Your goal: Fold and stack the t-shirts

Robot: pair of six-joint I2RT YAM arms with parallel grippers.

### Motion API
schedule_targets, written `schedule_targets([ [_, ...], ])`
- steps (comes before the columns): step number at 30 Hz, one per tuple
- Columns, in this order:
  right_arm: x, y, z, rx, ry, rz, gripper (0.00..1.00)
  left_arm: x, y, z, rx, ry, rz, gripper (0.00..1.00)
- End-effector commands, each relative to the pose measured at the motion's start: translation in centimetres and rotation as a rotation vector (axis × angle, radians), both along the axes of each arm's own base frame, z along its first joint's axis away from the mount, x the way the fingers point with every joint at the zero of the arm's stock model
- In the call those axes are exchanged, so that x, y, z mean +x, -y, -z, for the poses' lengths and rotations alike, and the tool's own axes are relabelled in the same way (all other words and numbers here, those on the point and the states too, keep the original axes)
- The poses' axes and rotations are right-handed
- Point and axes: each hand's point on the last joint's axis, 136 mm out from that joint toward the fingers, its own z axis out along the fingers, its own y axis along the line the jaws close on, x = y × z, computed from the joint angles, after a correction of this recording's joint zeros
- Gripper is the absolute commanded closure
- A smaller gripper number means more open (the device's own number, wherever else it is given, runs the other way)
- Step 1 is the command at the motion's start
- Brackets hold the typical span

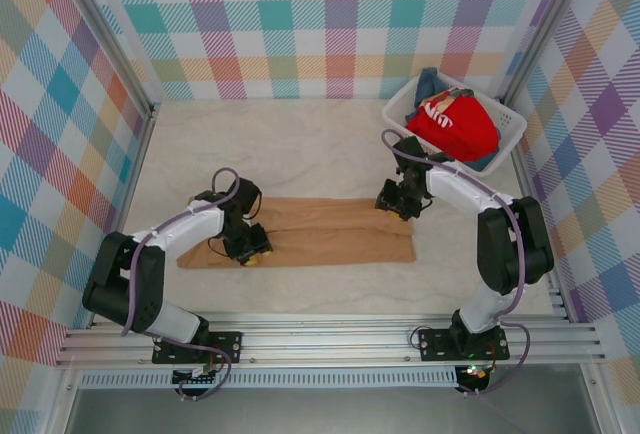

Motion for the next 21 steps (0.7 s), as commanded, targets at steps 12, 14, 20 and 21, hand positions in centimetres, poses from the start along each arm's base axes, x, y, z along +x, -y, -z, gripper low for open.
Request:
schedule_targets([
  [12, -1.1, 1.1, 4.0, -0.07, -0.091, 0.046, 0.83, 9.1, -10.8, -1.9, 0.095, 0.061, -0.331, 0.92],
  [14, -1.3, 1.7, 4.4, -0.11, -0.102, 0.046, 0.83, 10.1, -12.4, -1.2, 0.123, 0.055, -0.356, 0.93],
  [20, -2.1, 2.6, 5.7, -0.167, -0.145, 0.023, 0.83, 13.3, -15.4, 1.3, 0.154, 0.027, -0.371, 0.96],
  [21, -2.2, 2.8, 6.0, -0.173, -0.153, 0.02, 0.84, 13.8, -15.7, 1.6, 0.158, 0.03, -0.37, 0.96],
])
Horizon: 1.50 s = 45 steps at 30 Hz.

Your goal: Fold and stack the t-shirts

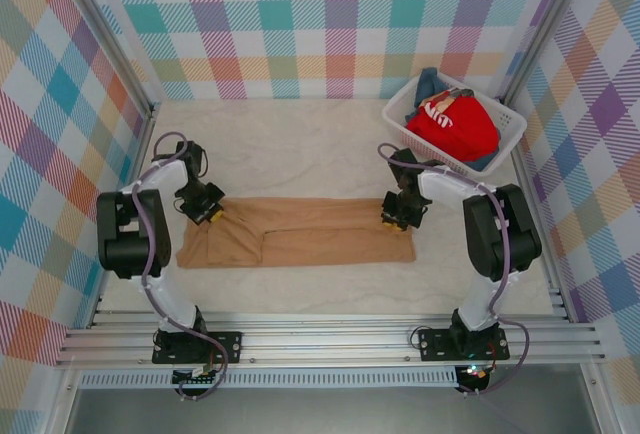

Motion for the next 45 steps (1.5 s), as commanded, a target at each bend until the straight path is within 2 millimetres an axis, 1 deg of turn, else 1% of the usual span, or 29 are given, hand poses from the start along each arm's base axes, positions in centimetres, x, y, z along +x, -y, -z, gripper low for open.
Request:
schedule_targets([
  [1, -1.4, 1.1, 1.3, -0.063, -0.061, -0.023, 0.84, 2.1, -1.8, 0.5, 0.039, 0.018, 0.021, 0.96],
  [3, -1.8, 1.3, 1.8, -0.074, -0.08, -0.026, 0.84, 2.7, -2.0, 1.1, 0.049, 0.001, 0.033, 0.96],
  [7, -2.3, 1.5, 2.5, -0.078, -0.095, -0.028, 0.84, 2.7, -2.2, 2.5, 0.054, -0.041, 0.041, 0.96],
  [9, -2.5, 1.5, 2.6, -0.079, -0.098, -0.031, 0.84, 2.3, -2.3, 2.9, 0.058, -0.06, 0.043, 0.96],
  [11, -2.4, 1.4, 2.4, -0.075, -0.092, -0.035, 0.84, 2.2, -2.3, 2.6, 0.057, -0.057, 0.037, 0.94],
  [13, -1.9, 1.2, 1.8, -0.064, -0.07, -0.04, 0.84, 2.8, -2.2, 0.9, 0.068, -0.015, 0.044, 0.88],
  [16, -0.7, 0.9, -0.6, -0.048, 0.006, -0.048, 0.82, 4.1, -1.9, -3.7, 0.098, 0.096, 0.059, 0.75],
  [17, -0.2, 0.9, -1.6, -0.049, 0.04, -0.051, 0.81, 4.3, -1.7, -5.4, 0.104, 0.126, 0.061, 0.73],
  [18, 0.4, 1.0, -2.6, -0.048, 0.073, -0.048, 0.81, 4.3, -1.4, -6.9, 0.109, 0.151, 0.063, 0.72],
  [19, 0.9, 0.9, -3.5, -0.045, 0.105, -0.047, 0.8, 4.1, -1.1, -7.9, 0.105, 0.169, 0.059, 0.71],
  [20, 1.4, 0.9, -4.2, -0.041, 0.129, -0.046, 0.79, 3.6, -0.4, -8.8, 0.088, 0.184, 0.058, 0.71],
  [21, 2.0, 0.8, -4.7, -0.034, 0.15, -0.047, 0.79, 2.8, 0.6, -9.1, 0.062, 0.182, 0.057, 0.71],
  [23, 3.0, 0.6, -5.0, -0.028, 0.165, -0.056, 0.78, 0.8, 2.3, -8.7, 0.019, 0.153, 0.044, 0.73],
  [26, 4.2, -0.1, -4.1, -0.018, 0.136, -0.086, 0.77, -2.8, 4.0, -6.9, -0.042, 0.091, -0.052, 0.76],
  [27, 4.4, -0.5, -3.5, -0.008, 0.118, -0.096, 0.77, -4.1, 4.2, -5.8, -0.054, 0.062, -0.101, 0.78],
  [28, 4.6, -0.7, -3.1, -0.004, 0.101, -0.102, 0.77, -5.0, 4.3, -5.0, -0.058, 0.046, -0.134, 0.79],
  [30, 4.5, -1.0, -1.9, -0.006, 0.05, -0.109, 0.77, -6.4, 4.3, -3.2, -0.068, 0.013, -0.198, 0.8],
  [32, 4.2, -0.8, -0.9, -0.02, 0.012, -0.114, 0.77, -6.6, 4.3, -1.9, -0.066, -0.009, -0.211, 0.81],
  [34, 3.6, -0.4, 0.1, -0.049, -0.03, -0.117, 0.76, -6.3, 4.2, -0.9, -0.053, -0.034, -0.213, 0.81],
  [36, 2.7, 0.5, 1.1, -0.095, -0.084, -0.113, 0.76, -5.5, 4.2, 0.2, -0.047, -0.065, -0.203, 0.81],
  [38, 1.6, 1.4, 1.8, -0.136, -0.132, -0.1, 0.77, -4.2, 4.1, 1.0, -0.038, -0.077, -0.191, 0.82],
  [39, 1.0, 2.0, 2.0, -0.162, -0.153, -0.086, 0.77, -3.3, 4.2, 1.2, -0.035, -0.076, -0.182, 0.82],
  [41, -0.2, 2.8, 2.0, -0.198, -0.186, -0.064, 0.77, -0.8, 4.4, 1.6, -0.034, -0.06, -0.146, 0.81],
  [43, -1.4, 3.5, 1.9, -0.214, -0.2, -0.034, 0.76, 2.7, 5.8, 1.9, -0.056, -0.034, -0.069, 0.8],
  [44, -2.0, 3.7, 1.9, -0.216, -0.205, -0.017, 0.76, 4.1, 6.4, 1.9, -0.055, -0.025, -0.035, 0.8],
  [45, -2.6, 3.8, 1.8, -0.212, -0.212, 0.0, 0.76, 6.1, 7.3, 2.0, -0.061, -0.008, 0.002, 0.79],
])
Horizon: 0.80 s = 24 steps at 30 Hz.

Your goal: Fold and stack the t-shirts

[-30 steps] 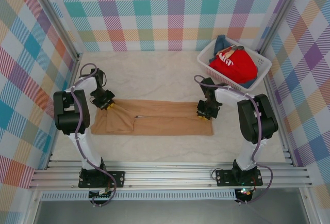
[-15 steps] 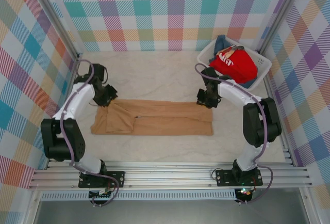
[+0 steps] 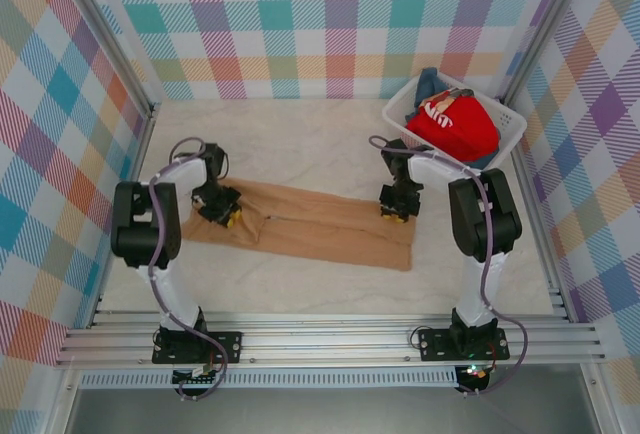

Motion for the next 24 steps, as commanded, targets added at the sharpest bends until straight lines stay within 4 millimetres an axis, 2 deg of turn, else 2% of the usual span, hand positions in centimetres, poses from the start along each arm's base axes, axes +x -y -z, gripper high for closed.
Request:
schedule_targets([
  [1, -5.0, 2.6, 0.9, -0.092, -0.14, 0.078, 0.76, 6.2, 2.9, 0.7, -0.022, 0.089, 0.134, 0.79],
  [3, -6.3, 2.5, 0.9, -0.071, -0.153, 0.125, 0.76, 9.6, 4.9, 0.9, -0.05, 0.134, 0.168, 0.78],
  [4, -7.1, 2.3, 0.9, -0.055, -0.162, 0.151, 0.76, 11.7, 6.4, 0.7, -0.074, 0.177, 0.19, 0.78],
  [7, -9.2, 1.4, 0.9, -0.014, -0.181, 0.222, 0.76, 15.8, 11.4, 0.7, -0.136, 0.248, 0.247, 0.77],
  [10, -11.4, 0.3, 0.9, 0.021, -0.209, 0.296, 0.76, 18.8, 16.6, 0.5, -0.208, 0.321, 0.289, 0.76],
  [13, -13.2, -1.3, 0.9, 0.054, -0.222, 0.344, 0.75, 20.9, 20.8, 0.7, -0.279, 0.384, 0.303, 0.76],
  [15, -13.9, -3.0, 1.2, 0.09, -0.229, 0.361, 0.75, 21.9, 22.8, 1.2, -0.326, 0.421, 0.286, 0.75],
  [17, -14.1, -5.0, 1.4, 0.13, -0.23, 0.37, 0.74, 23.0, 24.1, 1.5, -0.36, 0.461, 0.257, 0.73],
  [20, -13.7, -8.0, 1.5, 0.195, -0.247, 0.38, 0.73, 24.7, 24.7, 1.4, -0.391, 0.523, 0.217, 0.72],
  [22, -13.0, -9.4, 1.2, 0.23, -0.251, 0.385, 0.73, 25.9, 24.3, 0.3, -0.395, 0.563, 0.206, 0.71],
  [24, -12.0, -10.2, 0.3, 0.255, -0.223, 0.371, 0.71, 27.0, 23.5, -2.6, -0.398, 0.62, 0.195, 0.68],
])
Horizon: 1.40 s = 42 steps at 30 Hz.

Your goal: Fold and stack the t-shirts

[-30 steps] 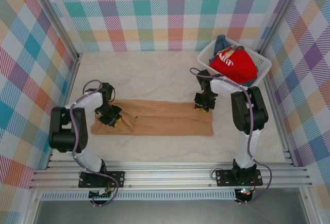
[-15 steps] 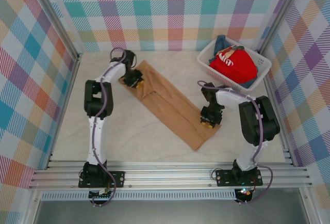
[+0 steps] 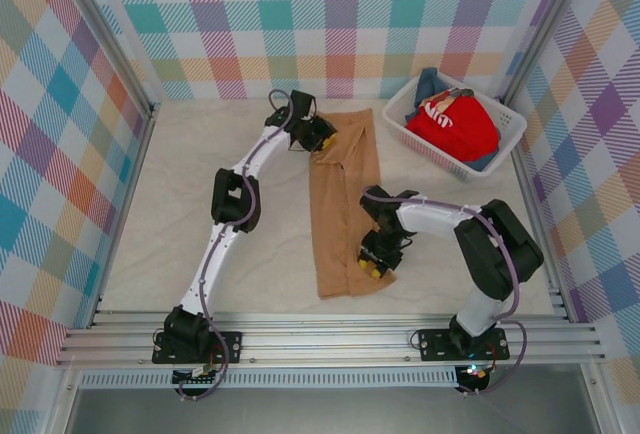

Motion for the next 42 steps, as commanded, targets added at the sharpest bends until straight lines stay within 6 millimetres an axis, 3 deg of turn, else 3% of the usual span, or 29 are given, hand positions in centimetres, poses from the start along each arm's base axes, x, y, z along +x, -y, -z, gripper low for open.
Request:
schedule_targets([
  [1, 2.0, -1.9, -0.5, 0.038, 0.044, 0.037, 0.7, 1.8, -2.6, -1.7, -0.015, 0.019, -0.077, 0.67],
  [3, 2.6, -1.1, -2.4, 0.0, 0.093, -0.001, 0.67, 1.6, -3.5, -5.6, 0.027, 0.074, -0.068, 0.64],
  [6, 2.6, 0.8, -5.4, -0.054, 0.178, -0.024, 0.62, -0.8, -5.1, -10.7, 0.142, 0.109, -0.048, 0.61],
  [9, 2.8, 2.4, -7.5, -0.079, 0.283, -0.038, 0.6, -4.9, -5.6, -12.4, 0.172, 0.049, -0.036, 0.62],
  [13, 5.0, 2.4, -7.8, -0.039, 0.416, -0.118, 0.65, -12.9, -5.2, -9.3, 0.18, -0.115, 0.011, 0.66],
  [15, 6.9, 1.4, -7.5, 0.024, 0.457, -0.139, 0.66, -16.2, -4.4, -8.0, 0.154, -0.16, 0.017, 0.68],
  [18, 10.3, 0.0, -7.4, 0.069, 0.483, -0.166, 0.69, -19.4, -3.2, -5.5, 0.168, -0.209, 0.035, 0.68],
  [22, 15.3, -0.8, -6.8, 0.019, 0.496, -0.222, 0.76, -18.7, -2.4, -4.0, 0.184, -0.2, 0.002, 0.69],
  [28, 19.8, 0.1, -3.3, -0.039, 0.438, -0.206, 0.77, -15.5, -1.2, -0.5, 0.228, -0.221, 0.004, 0.69],
  [33, 21.5, -0.2, -1.1, -0.053, 0.381, -0.263, 0.74, -14.4, -2.2, 2.5, 0.289, -0.273, -0.024, 0.7],
  [38, 21.6, -1.4, 1.2, -0.023, 0.285, -0.28, 0.71, -14.4, -5.8, 4.8, 0.361, -0.331, -0.068, 0.71],
  [42, 22.2, -2.4, 2.0, 0.012, 0.27, -0.266, 0.69, -13.4, -8.2, 5.3, 0.357, -0.338, -0.088, 0.7],
])
